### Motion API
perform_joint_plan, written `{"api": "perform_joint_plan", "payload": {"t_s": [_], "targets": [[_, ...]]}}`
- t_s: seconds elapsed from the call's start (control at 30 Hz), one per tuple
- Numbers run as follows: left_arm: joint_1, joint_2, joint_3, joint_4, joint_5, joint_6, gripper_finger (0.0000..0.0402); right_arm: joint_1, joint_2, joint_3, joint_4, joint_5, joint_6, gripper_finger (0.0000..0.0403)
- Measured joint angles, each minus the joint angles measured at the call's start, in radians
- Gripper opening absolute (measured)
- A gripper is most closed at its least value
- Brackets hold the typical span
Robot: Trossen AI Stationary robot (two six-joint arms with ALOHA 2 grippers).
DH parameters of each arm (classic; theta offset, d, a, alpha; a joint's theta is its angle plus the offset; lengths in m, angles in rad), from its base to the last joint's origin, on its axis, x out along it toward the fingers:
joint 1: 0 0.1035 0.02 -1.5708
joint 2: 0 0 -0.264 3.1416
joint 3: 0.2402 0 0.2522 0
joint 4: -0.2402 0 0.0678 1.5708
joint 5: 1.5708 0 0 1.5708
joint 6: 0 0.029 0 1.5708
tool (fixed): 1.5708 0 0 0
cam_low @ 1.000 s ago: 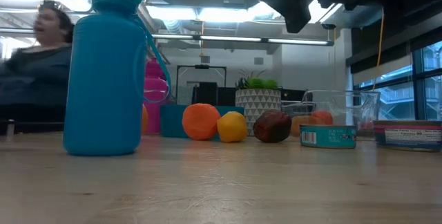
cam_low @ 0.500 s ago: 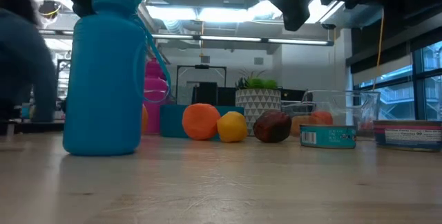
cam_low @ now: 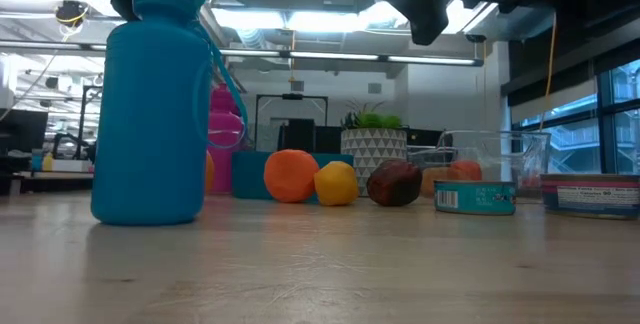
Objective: Pick & Place Food Item
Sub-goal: Put the blue water bottle into the left transparent bin
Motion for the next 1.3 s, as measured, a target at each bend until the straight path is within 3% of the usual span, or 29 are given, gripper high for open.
{"api": "perform_joint_plan", "payload": {"t_s": [0.33, 1.0, 1.3], "targets": [[0.001, 0.082, 0.000, 0.047, -0.002, -0.006, 0.0393, 0.000, 0.000, 0.000, 0.000, 0.001, -0.003, 0.0357], [0.012, 0.105, 0.000, 0.059, 0.001, -0.015, 0.0393, 0.000, 0.000, 0.000, 0.000, 0.001, -0.003, 0.0357], [0.060, 0.131, 0.000, 0.060, 0.059, -0.034, 0.0393, 0.000, 0.000, 0.000, 0.000, 0.001, -0.004, 0.0357]]}}
